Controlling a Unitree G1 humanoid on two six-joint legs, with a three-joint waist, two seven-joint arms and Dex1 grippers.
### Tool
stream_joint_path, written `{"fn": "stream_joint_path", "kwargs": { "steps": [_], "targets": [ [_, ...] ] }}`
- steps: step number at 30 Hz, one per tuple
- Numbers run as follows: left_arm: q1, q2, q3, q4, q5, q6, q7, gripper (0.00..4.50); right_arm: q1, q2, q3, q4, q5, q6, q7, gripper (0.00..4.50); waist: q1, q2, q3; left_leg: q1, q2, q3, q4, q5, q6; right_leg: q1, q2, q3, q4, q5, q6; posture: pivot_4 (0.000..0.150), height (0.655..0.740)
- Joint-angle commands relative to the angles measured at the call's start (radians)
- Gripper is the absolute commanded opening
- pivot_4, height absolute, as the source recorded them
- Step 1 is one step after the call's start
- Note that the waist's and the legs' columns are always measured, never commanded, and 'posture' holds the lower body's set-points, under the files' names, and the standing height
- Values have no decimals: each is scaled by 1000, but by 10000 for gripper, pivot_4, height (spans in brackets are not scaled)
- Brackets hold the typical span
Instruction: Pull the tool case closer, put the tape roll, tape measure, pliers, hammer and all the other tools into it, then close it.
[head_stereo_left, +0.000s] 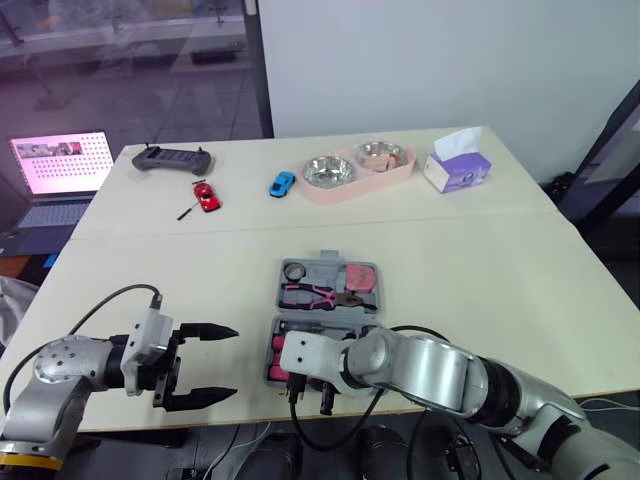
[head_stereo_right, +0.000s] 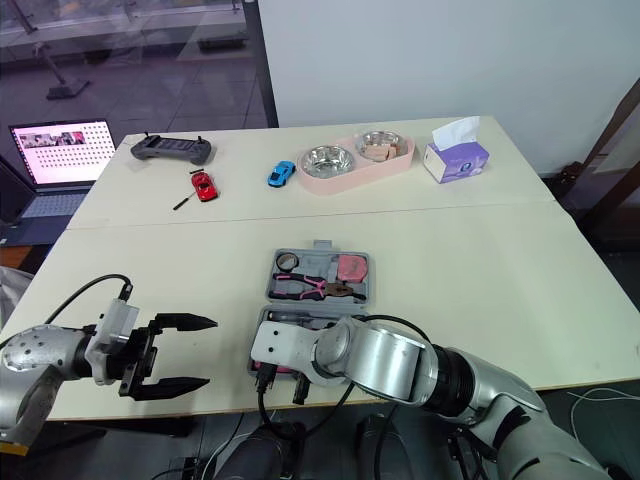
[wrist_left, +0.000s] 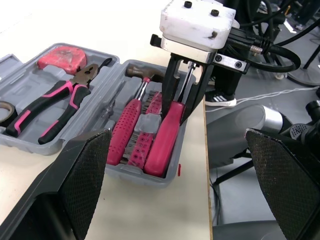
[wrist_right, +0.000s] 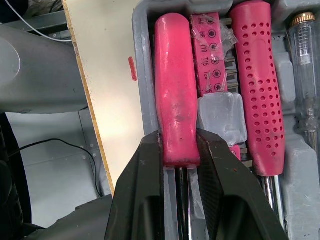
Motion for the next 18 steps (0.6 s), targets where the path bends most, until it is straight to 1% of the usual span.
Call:
{"fn": "stream_joint_path", "kwargs": {
  "steps": [1,2,4,6,11,13,16,18],
  "targets": [
    [-2,1,17,-23,-15,-4,3,45000,-4,2,6,0,-19,-16,-7,13958,0,0,0,0,0,0,0,0,0,0,0,0,0,0,0,1500,7370],
    [-2,1,17,-22,-15,-4,3,45000,-5,1,7,1,-20,-18,-6,17300,0,0,0,0,0,0,0,0,0,0,0,0,0,0,0,1500,7370],
    [-1,1,18,-22,-15,-5,2,45000,-6,1,9,2,-24,-22,-4,27642,0,0,0,0,0,0,0,0,0,0,0,0,0,0,0,1500,7370],
    [0,0,17,-23,-15,-5,3,45000,-9,-5,1,-2,-27,-27,2,36108,0,0,0,0,0,0,0,0,0,0,0,0,0,0,0,1500,7370],
    [-6,-1,16,-17,-13,-6,2,45000,12,-16,-66,-33,-14,-38,23,36108,0,0,0,0,0,0,-1,0,0,0,0,0,0,0,0,1500,7370],
    [-11,-2,14,-14,-12,-6,2,45000,40,-32,-110,-54,-15,-85,34,36108,1,0,0,0,0,0,0,0,0,0,0,0,0,0,0,1500,7370],
    [-16,-2,14,-10,-11,-6,1,45000,62,-50,-129,-64,-18,-130,53,36108,1,0,0,0,0,0,0,0,0,0,0,0,0,0,0,1500,7370],
    [-19,-2,12,-9,-11,-6,0,45000,108,-66,-160,-69,-20,-170,58,30642,2,-1,0,0,0,0,-1,0,0,0,0,0,0,0,0,1500,7370]
  ]
}}
